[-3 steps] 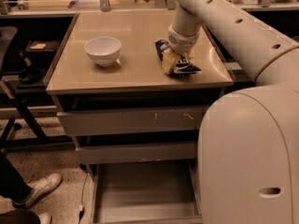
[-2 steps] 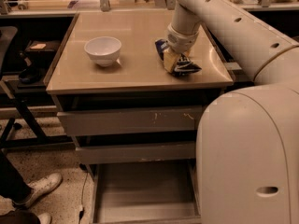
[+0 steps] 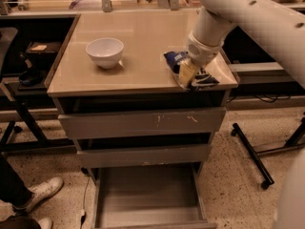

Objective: Place blue chip bag into bottom drawer

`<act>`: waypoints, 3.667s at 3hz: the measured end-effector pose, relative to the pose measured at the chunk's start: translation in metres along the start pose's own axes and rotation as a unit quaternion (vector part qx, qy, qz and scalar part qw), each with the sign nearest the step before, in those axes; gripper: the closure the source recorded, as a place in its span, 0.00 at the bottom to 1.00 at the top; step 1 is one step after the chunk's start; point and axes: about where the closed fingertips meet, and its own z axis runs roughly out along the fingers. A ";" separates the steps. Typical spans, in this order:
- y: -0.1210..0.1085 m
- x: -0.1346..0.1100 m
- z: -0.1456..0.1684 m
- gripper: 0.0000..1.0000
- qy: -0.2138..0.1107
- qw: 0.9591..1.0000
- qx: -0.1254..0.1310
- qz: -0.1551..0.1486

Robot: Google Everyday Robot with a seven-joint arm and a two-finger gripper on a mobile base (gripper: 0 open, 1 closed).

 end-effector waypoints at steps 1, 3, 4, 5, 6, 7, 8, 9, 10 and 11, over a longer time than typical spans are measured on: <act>0.042 0.058 0.010 1.00 0.035 0.999 -0.034 -0.012; 0.059 0.082 0.013 1.00 0.049 0.998 -0.043 -0.003; 0.088 0.122 0.015 1.00 0.066 0.996 -0.063 0.005; 0.122 0.159 0.027 1.00 0.089 0.991 -0.097 -0.002; 0.125 0.166 0.032 1.00 0.096 0.990 -0.101 -0.001; 0.130 0.167 0.041 1.00 0.094 0.990 -0.107 -0.002; 0.153 0.174 0.098 1.00 0.103 0.984 -0.147 0.013; 0.172 0.180 0.170 1.00 0.115 0.974 -0.193 0.025; 0.191 0.178 0.214 1.00 0.123 0.960 -0.250 0.032; 0.194 0.182 0.224 1.00 0.129 0.956 -0.261 0.035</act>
Offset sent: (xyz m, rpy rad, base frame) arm -0.0555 -0.0053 -0.0105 0.0046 0.0625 0.0351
